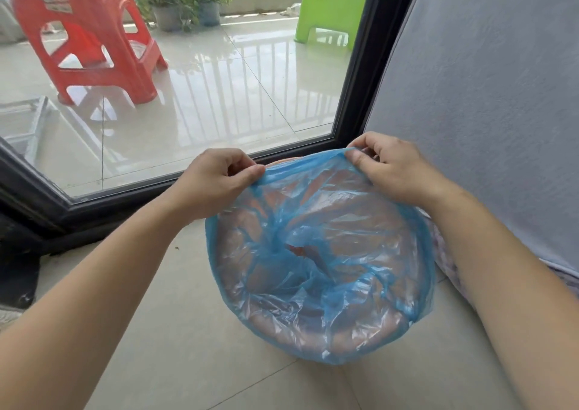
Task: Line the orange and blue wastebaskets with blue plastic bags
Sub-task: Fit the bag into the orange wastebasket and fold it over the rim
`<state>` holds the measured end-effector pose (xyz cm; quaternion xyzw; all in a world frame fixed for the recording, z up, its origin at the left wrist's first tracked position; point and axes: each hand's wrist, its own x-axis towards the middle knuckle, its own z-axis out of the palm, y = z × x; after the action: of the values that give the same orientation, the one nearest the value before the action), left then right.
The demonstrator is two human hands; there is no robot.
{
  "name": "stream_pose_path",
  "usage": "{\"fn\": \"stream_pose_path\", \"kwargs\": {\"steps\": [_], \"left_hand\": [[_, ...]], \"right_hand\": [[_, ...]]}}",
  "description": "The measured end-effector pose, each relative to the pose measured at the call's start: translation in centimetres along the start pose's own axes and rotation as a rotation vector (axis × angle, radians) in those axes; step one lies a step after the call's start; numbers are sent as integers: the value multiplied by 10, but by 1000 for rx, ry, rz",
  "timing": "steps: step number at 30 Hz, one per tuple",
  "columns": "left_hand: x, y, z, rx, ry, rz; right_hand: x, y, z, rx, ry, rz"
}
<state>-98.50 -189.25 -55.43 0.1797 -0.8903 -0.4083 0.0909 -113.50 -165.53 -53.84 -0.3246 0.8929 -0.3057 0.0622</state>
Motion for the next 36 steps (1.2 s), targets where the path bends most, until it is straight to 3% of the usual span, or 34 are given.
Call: {"fn": "stream_pose_path", "kwargs": {"steps": [7, 12, 16, 19, 24, 28, 31, 36], "left_hand": [[25, -14, 12, -485, 15, -288], [36, -20, 19, -794, -104, -452], [42, -38, 26, -956, -243, -511], [38, -43, 40, -865, -238, -456], [33, -45, 57, -883, -216, -386], [36, -39, 57, -824, -221, -385], [41, -35, 54, -767, -189, -399], [48, -28, 44, -332, 195, -320]], "right_hand": [[34, 19, 11, 11, -89, 46], [48, 31, 17, -16, -78, 103], [50, 28, 17, 113, -71, 74], [47, 23, 21, 123, -64, 33], [50, 24, 26, 175, -34, 138], [50, 28, 32, -23, 78, 145], [48, 29, 32, -43, 67, 206], [39, 25, 29, 42, 52, 289]]}}
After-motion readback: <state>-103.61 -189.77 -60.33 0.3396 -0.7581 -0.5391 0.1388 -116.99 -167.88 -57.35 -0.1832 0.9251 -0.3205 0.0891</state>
